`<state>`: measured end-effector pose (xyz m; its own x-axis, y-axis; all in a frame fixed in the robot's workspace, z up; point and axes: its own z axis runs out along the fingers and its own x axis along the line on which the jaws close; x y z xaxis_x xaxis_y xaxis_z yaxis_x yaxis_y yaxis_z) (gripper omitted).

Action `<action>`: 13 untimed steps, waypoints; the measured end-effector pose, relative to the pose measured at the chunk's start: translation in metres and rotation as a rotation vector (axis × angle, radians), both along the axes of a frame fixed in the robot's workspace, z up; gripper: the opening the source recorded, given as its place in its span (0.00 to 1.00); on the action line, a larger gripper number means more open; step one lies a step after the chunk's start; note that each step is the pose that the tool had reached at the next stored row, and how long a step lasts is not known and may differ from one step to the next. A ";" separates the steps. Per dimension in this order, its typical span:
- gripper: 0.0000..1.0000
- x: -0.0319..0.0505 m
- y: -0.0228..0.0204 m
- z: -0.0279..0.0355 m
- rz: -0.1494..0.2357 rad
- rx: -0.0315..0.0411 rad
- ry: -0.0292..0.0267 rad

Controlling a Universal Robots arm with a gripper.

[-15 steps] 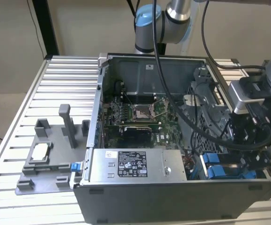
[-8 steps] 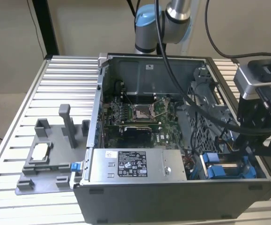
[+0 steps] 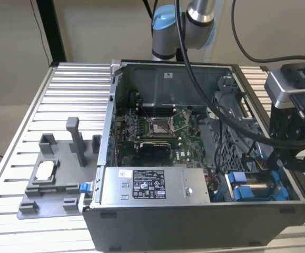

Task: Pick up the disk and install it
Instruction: 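Insert the first disk wire, then insert the second disk wire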

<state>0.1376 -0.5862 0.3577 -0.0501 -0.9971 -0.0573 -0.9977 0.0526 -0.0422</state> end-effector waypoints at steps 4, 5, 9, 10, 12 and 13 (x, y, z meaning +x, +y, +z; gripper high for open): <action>0.00 0.0000 0.0000 0.0000 0.000 -0.0003 -0.0001; 0.00 0.0000 0.0000 -0.0007 0.000 -0.0005 -0.0001; 0.00 0.0000 -0.0002 -0.0074 -0.001 -0.0043 0.0000; 0.00 0.0000 -0.0002 -0.0090 -0.001 -0.0056 0.0000; 0.00 0.0000 -0.0002 -0.0125 -0.001 -0.0081 0.0000; 0.00 0.0000 -0.0002 -0.0142 -0.001 -0.0098 0.0000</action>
